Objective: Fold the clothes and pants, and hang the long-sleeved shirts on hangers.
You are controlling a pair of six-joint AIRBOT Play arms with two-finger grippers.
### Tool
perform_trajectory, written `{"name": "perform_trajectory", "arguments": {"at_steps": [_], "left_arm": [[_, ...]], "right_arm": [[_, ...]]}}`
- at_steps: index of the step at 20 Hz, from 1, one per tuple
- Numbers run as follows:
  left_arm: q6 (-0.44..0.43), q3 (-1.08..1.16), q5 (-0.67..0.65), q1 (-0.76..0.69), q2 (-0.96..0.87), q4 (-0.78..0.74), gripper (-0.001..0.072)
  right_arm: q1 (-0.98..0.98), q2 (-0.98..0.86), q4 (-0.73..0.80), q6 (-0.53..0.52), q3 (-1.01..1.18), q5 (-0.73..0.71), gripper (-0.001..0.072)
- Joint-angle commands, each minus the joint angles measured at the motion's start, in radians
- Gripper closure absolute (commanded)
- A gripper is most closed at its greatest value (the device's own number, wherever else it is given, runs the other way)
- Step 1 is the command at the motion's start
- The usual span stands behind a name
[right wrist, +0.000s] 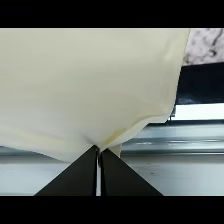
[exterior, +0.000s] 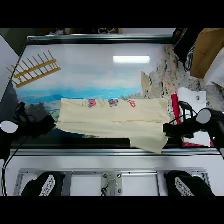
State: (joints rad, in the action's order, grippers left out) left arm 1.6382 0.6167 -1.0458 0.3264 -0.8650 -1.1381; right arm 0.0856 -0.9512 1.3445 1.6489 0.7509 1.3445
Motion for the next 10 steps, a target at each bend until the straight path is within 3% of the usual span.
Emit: {"name": "perform_trajectory", "arguments": {"at_steps": [1,10], "left_arm": [[-0.027,0.133,-0.021,-0.045,-0.107,-0.014,0.0701],[-0.027,0.433,0.052,-0.131,-0.489,-0.015,0.0701]], "right_arm": [[0.013,-0.097,0.037,-0.003,0.15,0.004,0.0699],[0.013,-0.354,0.033,0.005,0.406,-0.217,0.0699]]}}
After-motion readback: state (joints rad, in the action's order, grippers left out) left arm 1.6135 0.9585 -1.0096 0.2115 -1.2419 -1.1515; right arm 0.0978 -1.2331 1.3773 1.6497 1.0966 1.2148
